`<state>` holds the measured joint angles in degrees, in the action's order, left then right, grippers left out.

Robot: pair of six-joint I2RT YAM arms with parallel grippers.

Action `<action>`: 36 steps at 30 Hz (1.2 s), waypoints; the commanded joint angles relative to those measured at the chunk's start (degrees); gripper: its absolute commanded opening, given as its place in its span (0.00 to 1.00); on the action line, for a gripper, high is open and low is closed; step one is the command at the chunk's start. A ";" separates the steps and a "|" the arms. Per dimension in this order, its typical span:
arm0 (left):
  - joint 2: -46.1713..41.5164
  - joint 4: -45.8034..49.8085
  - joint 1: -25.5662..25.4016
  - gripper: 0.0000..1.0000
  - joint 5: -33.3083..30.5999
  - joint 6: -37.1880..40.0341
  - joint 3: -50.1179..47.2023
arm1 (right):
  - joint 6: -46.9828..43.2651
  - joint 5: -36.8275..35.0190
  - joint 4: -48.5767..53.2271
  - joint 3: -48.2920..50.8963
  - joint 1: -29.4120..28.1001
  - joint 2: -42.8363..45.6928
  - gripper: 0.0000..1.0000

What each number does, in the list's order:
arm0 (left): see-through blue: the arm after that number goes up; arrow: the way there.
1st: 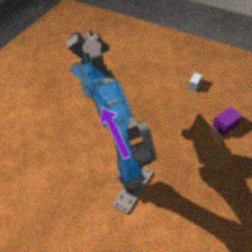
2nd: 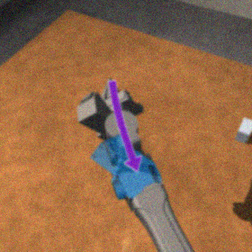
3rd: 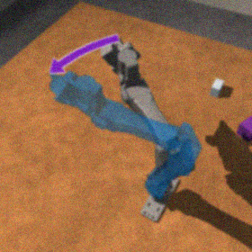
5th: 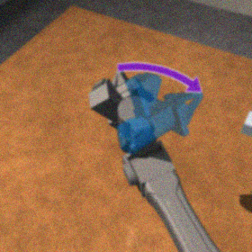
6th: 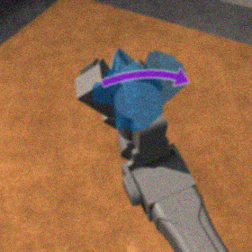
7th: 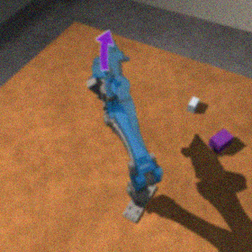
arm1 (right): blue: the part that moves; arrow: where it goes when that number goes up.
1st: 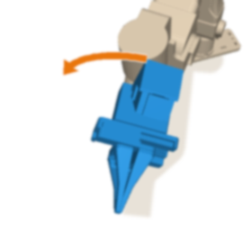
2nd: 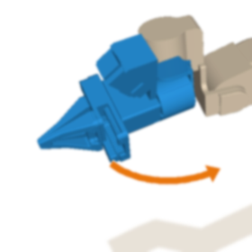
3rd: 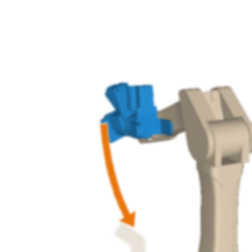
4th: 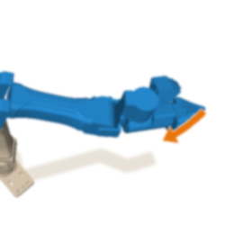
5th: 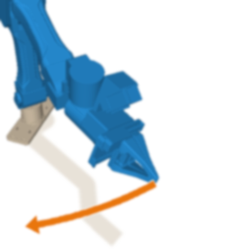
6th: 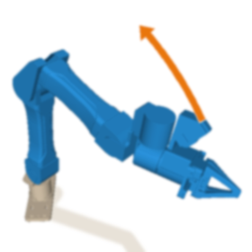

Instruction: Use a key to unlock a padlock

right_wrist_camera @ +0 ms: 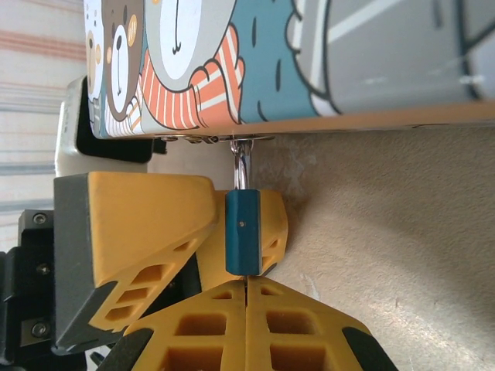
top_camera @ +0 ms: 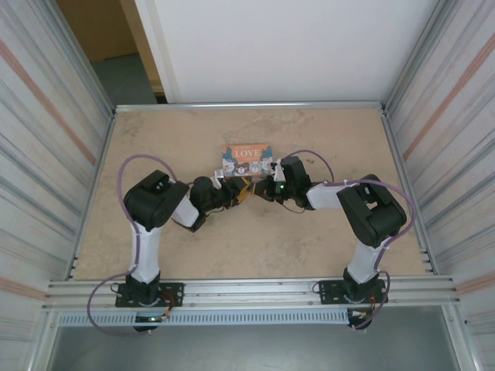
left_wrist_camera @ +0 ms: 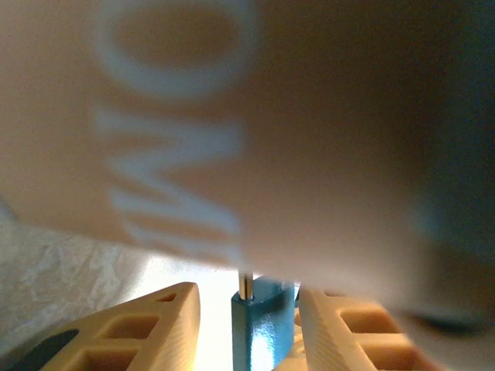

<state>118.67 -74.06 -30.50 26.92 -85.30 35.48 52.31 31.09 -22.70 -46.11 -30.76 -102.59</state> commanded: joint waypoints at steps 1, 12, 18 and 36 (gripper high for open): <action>1.03 -2.58 -0.68 0.36 -0.55 -0.91 1.63 | 1.56 -0.23 -1.28 0.40 -0.46 2.18 0.00; 1.03 -2.67 -0.96 0.28 -0.20 -1.54 2.88 | 3.70 0.30 -3.19 0.76 -0.44 2.11 0.00; 0.86 -2.67 -1.14 0.24 0.07 -1.62 3.10 | 5.69 0.83 -5.25 0.89 -0.44 1.75 0.00; -9.29 9.59 -0.39 0.00 -0.88 3.56 0.22 | -6.51 -6.56 8.17 5.52 3.97 13.64 0.40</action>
<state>114.21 -67.96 -31.18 26.28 -84.84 36.23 51.20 26.65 -19.16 -41.32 -27.57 -92.29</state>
